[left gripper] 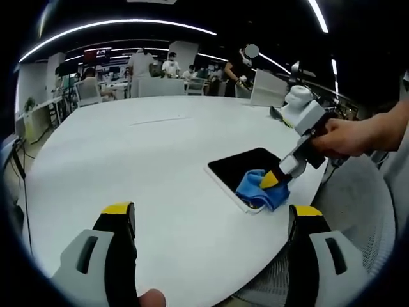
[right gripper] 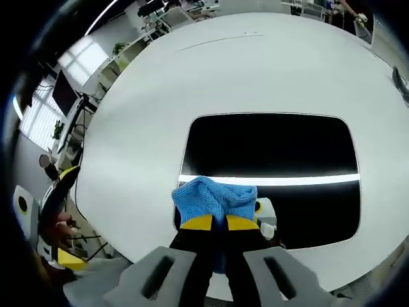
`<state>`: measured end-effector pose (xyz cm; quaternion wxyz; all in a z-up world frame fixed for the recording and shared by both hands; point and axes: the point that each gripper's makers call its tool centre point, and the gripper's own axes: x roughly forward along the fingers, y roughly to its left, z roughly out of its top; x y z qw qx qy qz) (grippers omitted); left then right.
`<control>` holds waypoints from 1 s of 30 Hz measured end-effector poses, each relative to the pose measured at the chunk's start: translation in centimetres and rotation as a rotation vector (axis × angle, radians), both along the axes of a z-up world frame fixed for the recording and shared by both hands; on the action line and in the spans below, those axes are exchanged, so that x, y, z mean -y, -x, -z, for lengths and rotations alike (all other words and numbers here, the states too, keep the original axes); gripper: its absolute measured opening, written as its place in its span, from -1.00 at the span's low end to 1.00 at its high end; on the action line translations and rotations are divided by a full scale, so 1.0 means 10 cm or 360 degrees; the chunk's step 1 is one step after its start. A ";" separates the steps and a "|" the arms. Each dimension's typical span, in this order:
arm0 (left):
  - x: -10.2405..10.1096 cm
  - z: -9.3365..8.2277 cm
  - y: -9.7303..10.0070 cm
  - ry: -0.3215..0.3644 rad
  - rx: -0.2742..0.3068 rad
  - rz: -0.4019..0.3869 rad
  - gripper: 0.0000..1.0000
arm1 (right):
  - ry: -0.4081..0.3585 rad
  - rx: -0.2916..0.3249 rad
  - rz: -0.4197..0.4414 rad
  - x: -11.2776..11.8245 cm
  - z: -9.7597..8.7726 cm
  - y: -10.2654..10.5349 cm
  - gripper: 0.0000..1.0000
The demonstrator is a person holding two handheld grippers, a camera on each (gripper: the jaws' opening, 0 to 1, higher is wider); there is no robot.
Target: Wipe the mirror surface with the cleaning cloth until all visible marks leave the cleaned area.
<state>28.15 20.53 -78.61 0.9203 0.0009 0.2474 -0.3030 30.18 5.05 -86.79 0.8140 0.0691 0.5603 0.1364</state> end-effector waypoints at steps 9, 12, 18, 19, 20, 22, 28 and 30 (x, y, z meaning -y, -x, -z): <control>-0.02 -0.02 0.00 0.0001 0.0006 -0.0018 0.98 | -0.0012 -0.0009 -0.0051 -0.12 0.00 0.00 -1.00; -0.03 -0.01 0.01 0.0004 0.0005 -0.0021 0.98 | -0.0017 -0.0009 -0.0058 -0.15 0.00 0.00 -1.00; -0.03 0.01 0.03 0.0008 -0.0002 -0.0026 0.98 | -0.0024 -0.0010 -0.0074 -0.20 0.00 -0.01 -1.00; -0.04 0.00 0.02 0.0011 -0.0003 -0.0030 0.98 | -0.0024 -0.0009 -0.0077 -0.20 0.00 -0.01 -1.00; -0.04 0.01 0.02 0.0011 -0.0004 -0.0032 0.98 | -0.0026 -0.0009 -0.0078 -0.20 0.00 0.00 -1.00; -0.04 0.01 0.02 0.0010 -0.0005 -0.0029 0.98 | -0.0033 -0.0007 -0.0076 -0.19 0.00 0.00 -1.00; -0.02 0.00 0.00 0.0019 -0.0002 -0.0029 0.98 | -0.0024 -0.0003 -0.0099 -0.19 -0.02 0.01 -1.00; -0.01 0.01 0.01 0.0015 -0.0004 -0.0024 0.98 | -0.0028 -0.0007 -0.0096 -0.18 -0.02 0.01 -1.00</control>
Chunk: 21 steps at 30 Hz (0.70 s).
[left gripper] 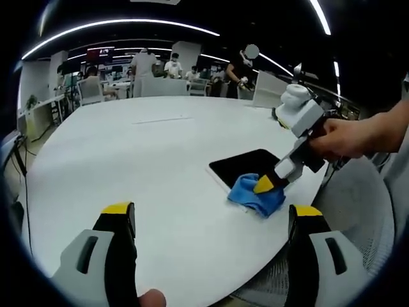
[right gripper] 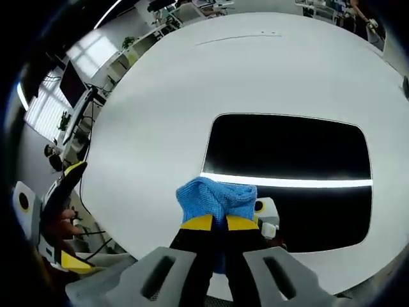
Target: Wipe the mirror surface with the cleaning cloth until all visible marks leave the cleaned area.
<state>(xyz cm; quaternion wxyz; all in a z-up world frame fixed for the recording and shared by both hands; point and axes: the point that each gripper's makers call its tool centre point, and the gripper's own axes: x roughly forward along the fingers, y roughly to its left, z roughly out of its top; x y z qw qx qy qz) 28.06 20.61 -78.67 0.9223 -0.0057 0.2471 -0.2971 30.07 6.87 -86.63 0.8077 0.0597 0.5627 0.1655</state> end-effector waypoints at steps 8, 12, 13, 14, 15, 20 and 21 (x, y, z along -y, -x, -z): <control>0.00 0.01 0.01 0.0003 -0.0009 -0.0002 0.98 | 0.0031 0.0034 -0.0038 0.00 0.00 -0.03 -1.00; 0.02 0.01 0.02 0.0002 -0.0011 0.0007 0.98 | 0.0049 0.0042 -0.0062 0.00 0.00 -0.07 -1.00; 0.02 0.02 0.02 0.0000 -0.0011 0.0009 0.98 | 0.0050 0.0041 -0.0064 0.00 0.00 -0.08 -1.00; 0.02 0.02 0.02 0.0000 -0.0012 0.0010 0.98 | 0.0054 0.0048 -0.0070 0.00 0.00 -0.10 -1.00; 0.02 0.02 0.02 0.0000 -0.0013 0.0011 0.98 | 0.0061 0.0056 -0.0077 0.01 0.00 -0.12 -1.00; -0.02 0.01 0.01 -0.0006 -0.0011 0.0005 0.98 | 0.0076 0.0060 -0.0089 0.01 0.00 -0.22 -1.00; -0.03 0.00 0.00 -0.0003 -0.0011 0.0001 0.98 | 0.0078 0.0061 -0.0089 0.02 0.00 -0.24 -1.00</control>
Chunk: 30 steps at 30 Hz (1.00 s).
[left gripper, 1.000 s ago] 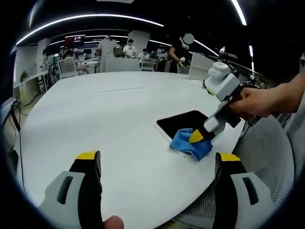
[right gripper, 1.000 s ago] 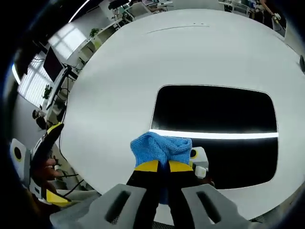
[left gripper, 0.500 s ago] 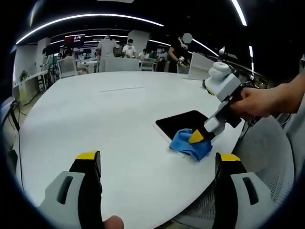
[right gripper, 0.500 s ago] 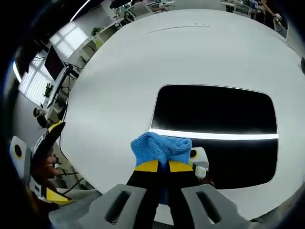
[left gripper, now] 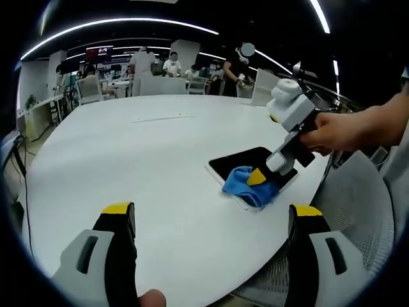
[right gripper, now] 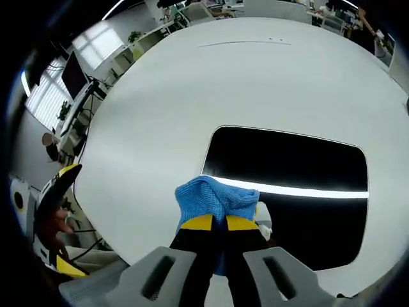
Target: Wipe the mirror surface with the cleaning cloth until all visible marks leave the cleaned area.
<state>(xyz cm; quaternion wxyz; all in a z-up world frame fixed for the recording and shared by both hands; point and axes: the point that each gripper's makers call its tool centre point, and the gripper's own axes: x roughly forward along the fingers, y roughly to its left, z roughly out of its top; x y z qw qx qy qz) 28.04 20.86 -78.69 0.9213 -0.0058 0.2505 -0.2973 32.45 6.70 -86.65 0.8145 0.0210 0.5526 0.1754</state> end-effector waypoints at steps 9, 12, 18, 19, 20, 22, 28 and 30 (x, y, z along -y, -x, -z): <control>0.00 0.02 -0.02 0.0023 -0.0007 -0.0016 0.98 | 0.0018 0.0008 0.0005 0.01 0.00 -0.22 -1.00; 0.01 0.04 -0.02 0.0016 -0.0012 -0.0007 0.98 | 0.0014 0.0002 0.0010 0.01 0.01 -0.27 -1.00; 0.02 0.06 -0.03 0.0001 -0.0017 0.0004 0.98 | 0.0025 0.0012 0.0002 -0.01 0.01 -0.42 -1.00; 0.02 0.06 -0.03 -0.0005 -0.0016 0.0010 0.98 | 0.0027 0.0014 0.0001 -0.02 0.03 -0.46 -1.00; 0.03 0.06 -0.03 -0.0009 -0.0015 0.0015 0.98 | 0.0029 0.0016 -0.0001 -0.02 0.03 -0.49 -1.00; 0.04 0.07 -0.03 -0.0013 -0.0017 0.0021 0.98 | 0.0034 0.0022 -0.0009 -0.03 0.03 -0.53 -1.00; 0.04 0.08 -0.04 -0.0009 -0.0024 0.0013 0.98 | 0.0029 0.0026 -0.0014 -0.03 0.03 -0.66 -1.00; 0.05 0.08 -0.03 -0.0012 -0.0028 0.0015 0.98 | 0.0028 0.0023 -0.0013 -0.03 0.04 -0.70 -1.00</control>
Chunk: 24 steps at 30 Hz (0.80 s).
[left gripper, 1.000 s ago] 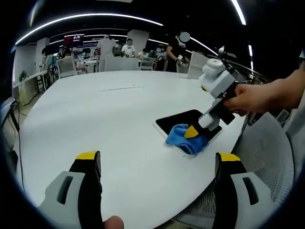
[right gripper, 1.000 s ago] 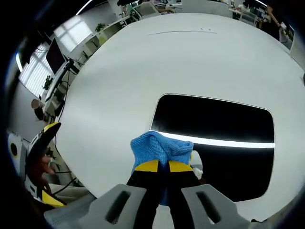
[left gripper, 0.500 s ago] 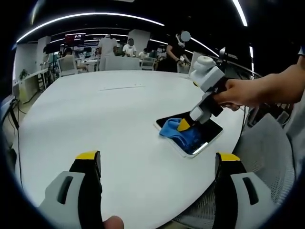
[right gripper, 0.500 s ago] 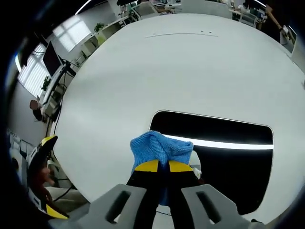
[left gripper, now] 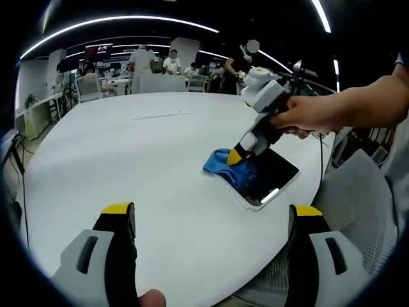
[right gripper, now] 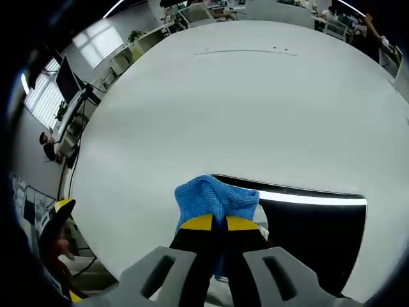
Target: Wipe the mirror surface with the cleaning cloth until all visible marks leave the cleaned area.
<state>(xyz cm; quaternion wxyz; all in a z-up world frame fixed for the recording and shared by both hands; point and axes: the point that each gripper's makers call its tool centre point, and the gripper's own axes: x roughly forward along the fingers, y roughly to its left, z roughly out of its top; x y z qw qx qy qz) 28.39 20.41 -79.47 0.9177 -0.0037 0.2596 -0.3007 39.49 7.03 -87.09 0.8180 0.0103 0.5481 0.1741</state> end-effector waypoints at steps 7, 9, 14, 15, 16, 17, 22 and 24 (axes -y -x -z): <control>0.01 0.02 0.00 0.0011 -0.0008 -0.0004 0.98 | -0.0003 0.0012 -0.0008 -0.02 -0.01 -0.12 -1.00; 0.02 0.00 0.00 0.0027 -0.0011 -0.0006 0.98 | -0.0026 0.0031 -0.0001 -0.02 0.00 -0.20 -1.00; 0.03 0.01 -0.01 0.0017 -0.0012 -0.0004 0.98 | -0.0001 0.0035 -0.0016 -0.03 -0.01 -0.28 -1.00; 0.03 0.00 -0.02 0.0017 -0.0011 -0.0006 0.98 | 0.0011 0.0050 -0.0035 -0.04 -0.01 -0.30 -1.00; 0.03 0.00 -0.02 0.0016 -0.0010 -0.0005 0.98 | 0.0011 0.0046 -0.0031 -0.04 -0.01 -0.31 -1.00; 0.03 0.00 -0.02 0.0015 -0.0010 -0.0005 0.98 | 0.0005 0.0041 -0.0021 -0.03 0.00 -0.34 -1.00; 0.01 0.00 -0.03 0.0015 -0.0012 -0.0015 0.98 | 0.0003 0.0038 -0.0022 -0.03 -0.03 -0.29 -1.00; 0.02 0.00 -0.04 0.0013 -0.0012 -0.0015 0.98 | -0.0002 0.0041 -0.0028 -0.03 -0.03 -0.28 -1.00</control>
